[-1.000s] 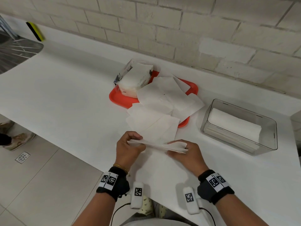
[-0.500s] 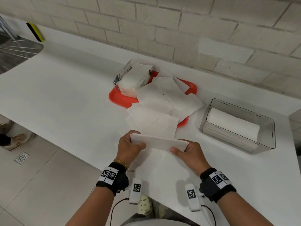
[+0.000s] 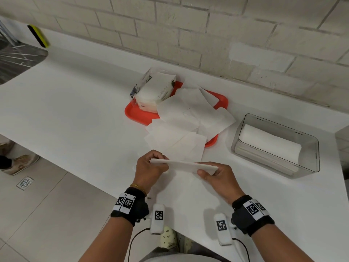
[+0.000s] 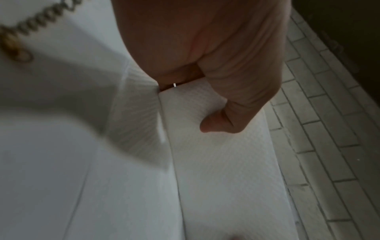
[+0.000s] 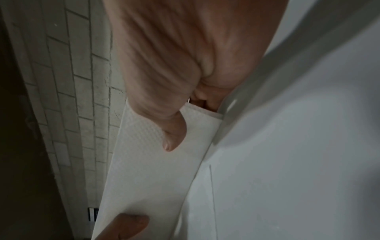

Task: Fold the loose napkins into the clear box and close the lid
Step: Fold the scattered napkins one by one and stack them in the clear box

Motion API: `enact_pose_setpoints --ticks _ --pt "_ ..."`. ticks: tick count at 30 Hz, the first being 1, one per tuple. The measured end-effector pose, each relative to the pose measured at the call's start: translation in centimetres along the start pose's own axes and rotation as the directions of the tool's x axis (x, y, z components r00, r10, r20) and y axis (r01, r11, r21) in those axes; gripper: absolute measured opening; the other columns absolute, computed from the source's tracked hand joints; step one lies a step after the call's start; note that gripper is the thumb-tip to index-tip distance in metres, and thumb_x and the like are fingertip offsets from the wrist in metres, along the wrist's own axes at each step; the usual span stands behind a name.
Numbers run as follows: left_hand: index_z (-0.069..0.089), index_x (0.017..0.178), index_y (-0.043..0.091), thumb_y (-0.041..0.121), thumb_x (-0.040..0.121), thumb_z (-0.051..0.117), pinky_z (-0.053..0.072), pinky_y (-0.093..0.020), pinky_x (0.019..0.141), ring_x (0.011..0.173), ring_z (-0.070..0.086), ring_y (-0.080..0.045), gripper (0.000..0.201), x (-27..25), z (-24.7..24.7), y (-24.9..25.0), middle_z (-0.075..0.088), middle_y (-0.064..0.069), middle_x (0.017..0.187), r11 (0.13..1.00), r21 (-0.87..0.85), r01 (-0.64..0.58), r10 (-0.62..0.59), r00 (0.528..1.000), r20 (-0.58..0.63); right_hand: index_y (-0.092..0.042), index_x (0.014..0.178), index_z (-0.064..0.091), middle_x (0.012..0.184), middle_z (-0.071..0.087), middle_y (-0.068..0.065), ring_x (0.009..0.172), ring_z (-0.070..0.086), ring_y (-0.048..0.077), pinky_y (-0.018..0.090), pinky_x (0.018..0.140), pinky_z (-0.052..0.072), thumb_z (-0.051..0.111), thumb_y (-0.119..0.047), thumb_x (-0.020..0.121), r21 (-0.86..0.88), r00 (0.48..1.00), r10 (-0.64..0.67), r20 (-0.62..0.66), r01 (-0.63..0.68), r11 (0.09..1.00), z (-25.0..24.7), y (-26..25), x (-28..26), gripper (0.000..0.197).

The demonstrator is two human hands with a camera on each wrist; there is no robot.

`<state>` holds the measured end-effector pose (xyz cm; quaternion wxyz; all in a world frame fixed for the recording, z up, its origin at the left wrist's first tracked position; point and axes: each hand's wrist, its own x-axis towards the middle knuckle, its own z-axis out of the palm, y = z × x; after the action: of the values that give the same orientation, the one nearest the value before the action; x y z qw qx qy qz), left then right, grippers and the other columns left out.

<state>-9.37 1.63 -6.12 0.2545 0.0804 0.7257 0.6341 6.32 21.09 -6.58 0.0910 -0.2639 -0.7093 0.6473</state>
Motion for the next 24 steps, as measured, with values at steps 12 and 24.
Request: enact_pose_setpoints --ticks 12,24 --pt "0.068 0.072 0.011 -0.015 0.072 0.068 0.052 -0.034 0.071 0.079 0.067 -0.020 0.027 0.7 0.5 0.4 0.077 -0.013 0.089 0.999 0.034 0.002 -0.004 0.998 0.061 -0.026 0.099 0.082 0.099 0.080 -0.006 0.095 0.072 0.013 0.020 0.082 0.053 0.078 -0.013 0.091 -0.074 1.000 0.015 -0.009 -0.016 0.997 -0.9 -0.7 0.7 0.016" --pt "0.069 0.091 0.005 -0.017 0.080 0.070 0.052 -0.030 0.060 0.074 0.064 -0.023 0.025 2.1 0.0 3.5 0.071 -0.015 0.085 0.990 -0.132 -0.041 0.057 0.991 0.119 -0.016 0.102 0.081 0.099 0.082 0.000 0.093 0.078 0.014 0.025 0.083 0.061 0.078 -0.012 0.088 -0.035 0.980 -0.014 -0.199 0.007 0.999 -9.4 -7.7 -1.1 0.015"
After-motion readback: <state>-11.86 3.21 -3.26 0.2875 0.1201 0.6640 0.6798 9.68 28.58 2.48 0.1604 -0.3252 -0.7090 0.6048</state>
